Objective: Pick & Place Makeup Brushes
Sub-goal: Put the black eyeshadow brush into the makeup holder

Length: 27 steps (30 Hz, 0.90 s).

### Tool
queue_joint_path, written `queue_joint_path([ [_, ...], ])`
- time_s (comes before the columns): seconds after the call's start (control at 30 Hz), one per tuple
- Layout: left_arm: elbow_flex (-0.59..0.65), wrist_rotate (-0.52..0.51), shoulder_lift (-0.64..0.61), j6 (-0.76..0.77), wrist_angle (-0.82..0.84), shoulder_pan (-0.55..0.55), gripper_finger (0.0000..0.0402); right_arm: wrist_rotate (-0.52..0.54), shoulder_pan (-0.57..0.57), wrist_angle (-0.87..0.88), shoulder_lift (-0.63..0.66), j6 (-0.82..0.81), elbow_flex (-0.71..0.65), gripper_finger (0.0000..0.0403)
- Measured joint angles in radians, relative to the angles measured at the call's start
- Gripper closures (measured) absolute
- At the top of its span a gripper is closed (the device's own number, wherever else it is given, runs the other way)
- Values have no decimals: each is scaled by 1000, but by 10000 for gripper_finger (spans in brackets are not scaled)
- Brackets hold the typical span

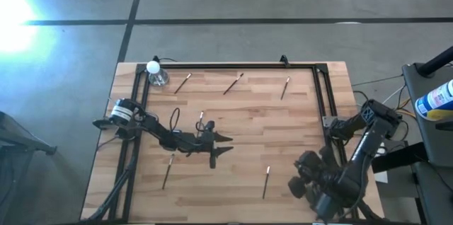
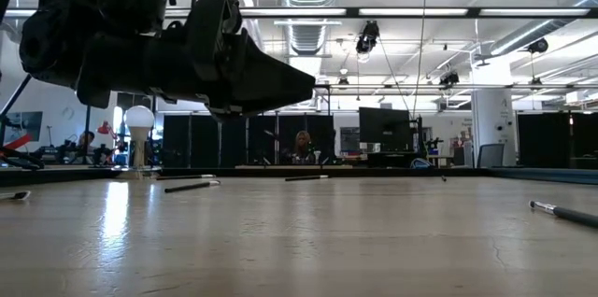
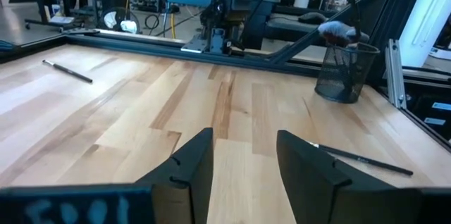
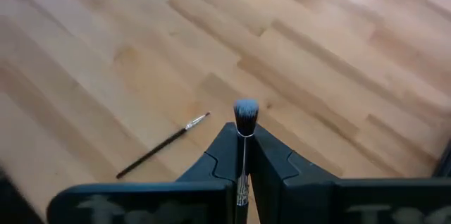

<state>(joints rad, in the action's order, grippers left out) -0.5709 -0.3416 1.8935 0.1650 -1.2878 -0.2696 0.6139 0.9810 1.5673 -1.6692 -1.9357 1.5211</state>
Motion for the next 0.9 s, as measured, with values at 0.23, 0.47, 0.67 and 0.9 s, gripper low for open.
queue_joint_path([
  [0.23,0,0,0,0,5,4,252,-26,97,4,0,-53,0,390],
  [0.47,0,0,0,0,5,8,252,-77,188,3,-18,-140,-9,390],
  [0.67,0,0,0,-1,13,8,252,-129,213,4,-67,-182,-54,390],
  [0.9,0,0,0,-2,26,13,252,-170,237,3,-122,-187,-87,390],
])
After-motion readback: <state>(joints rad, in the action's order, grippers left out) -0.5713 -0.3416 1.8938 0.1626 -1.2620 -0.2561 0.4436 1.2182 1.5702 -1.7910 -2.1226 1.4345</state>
